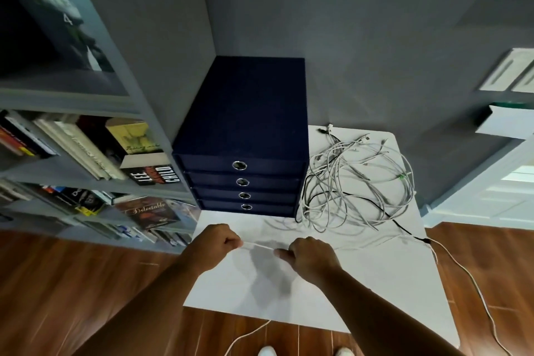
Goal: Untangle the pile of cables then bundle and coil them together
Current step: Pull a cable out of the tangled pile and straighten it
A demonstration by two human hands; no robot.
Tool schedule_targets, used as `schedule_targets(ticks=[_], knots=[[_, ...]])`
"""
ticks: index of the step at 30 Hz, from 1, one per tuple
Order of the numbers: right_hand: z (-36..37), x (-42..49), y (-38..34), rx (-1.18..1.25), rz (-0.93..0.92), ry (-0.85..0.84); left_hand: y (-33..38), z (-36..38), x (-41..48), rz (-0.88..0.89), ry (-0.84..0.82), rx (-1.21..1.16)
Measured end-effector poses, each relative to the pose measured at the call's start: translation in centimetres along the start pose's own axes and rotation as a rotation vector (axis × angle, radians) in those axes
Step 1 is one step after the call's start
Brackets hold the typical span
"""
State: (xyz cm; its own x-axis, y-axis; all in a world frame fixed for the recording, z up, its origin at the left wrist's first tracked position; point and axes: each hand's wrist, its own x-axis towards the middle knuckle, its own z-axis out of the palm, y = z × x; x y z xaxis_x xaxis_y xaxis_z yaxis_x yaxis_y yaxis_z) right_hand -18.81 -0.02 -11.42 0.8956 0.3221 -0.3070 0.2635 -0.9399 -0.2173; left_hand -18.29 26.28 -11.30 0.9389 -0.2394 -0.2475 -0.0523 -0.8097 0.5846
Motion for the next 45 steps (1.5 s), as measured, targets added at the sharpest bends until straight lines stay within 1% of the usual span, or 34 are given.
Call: schedule_targets(ticks=[2,6,8,12,17,18,20,24,26,28,30,31,33,36,37,39,41,45], knots=[[0.6,0.4,-0.6,0.004,0.004,0.006,-1.2,0.1,-0.3,-0.033,-0.006,0.002],[2.3,1.4,-1.6,0.227,0.066,-0.052,-3.8,0.0,-0.6,-0.103,0.038,0.017],[2.6,1.6,-1.8,0.273,0.070,-0.062,-4.9,-0.1,-0.9,-0.142,0.057,0.025],[2.9,1.8,-1.9,0.230,0.071,0.014,-5.8,-0.2,-1.2,-0.175,0.081,-0.009],[3.3,1.0,-1.5,0.040,0.072,0.019,-7.0,0.2,-1.6,-0.246,0.145,-0.030],[3.3,0.8,-1.5,0.047,0.045,0.018,-7.1,0.3,-1.8,-0.236,0.148,-0.016],[3.3,0.6,-1.4,0.145,0.006,0.018,-7.6,0.5,-2.1,-0.202,0.168,0.026],[3.2,0.4,-0.8,0.277,-0.021,-0.014,-9.0,0.5,-2.5,-0.155,0.210,0.121],[3.1,0.2,-0.6,0.293,-0.027,-0.029,-9.2,0.5,-2.4,-0.112,0.214,0.214],[3.1,0.1,-0.9,0.304,-0.033,-0.027,-8.7,0.7,-2.2,-0.065,0.223,0.372],[3.2,0.1,-1.0,0.323,-0.032,-0.028,-6.7,1.0,-1.8,0.032,0.252,0.441],[3.2,0.2,-1.0,0.329,-0.031,-0.031,-5.4,1.3,-1.6,0.090,0.246,0.412],[3.4,0.4,-1.0,0.329,-0.033,-0.035,-2.3,2.6,-0.9,0.196,0.176,0.303],[3.5,0.7,-1.2,0.349,-0.033,-0.033,2.0,5.5,0.3,0.307,0.087,0.185],[3.6,0.8,-1.3,0.350,-0.028,-0.035,3.0,6.3,0.5,0.309,0.072,0.141],[3.6,0.6,-1.0,0.332,-0.001,-0.023,4.0,7.5,1.0,0.250,0.036,0.050],[3.7,0.1,-0.1,0.276,0.005,-0.020,4.0,7.9,1.2,0.217,0.002,0.027],[3.6,-1.3,2.3,0.188,-0.003,-0.001,2.4,8.0,1.5,0.157,-0.004,-0.013]])
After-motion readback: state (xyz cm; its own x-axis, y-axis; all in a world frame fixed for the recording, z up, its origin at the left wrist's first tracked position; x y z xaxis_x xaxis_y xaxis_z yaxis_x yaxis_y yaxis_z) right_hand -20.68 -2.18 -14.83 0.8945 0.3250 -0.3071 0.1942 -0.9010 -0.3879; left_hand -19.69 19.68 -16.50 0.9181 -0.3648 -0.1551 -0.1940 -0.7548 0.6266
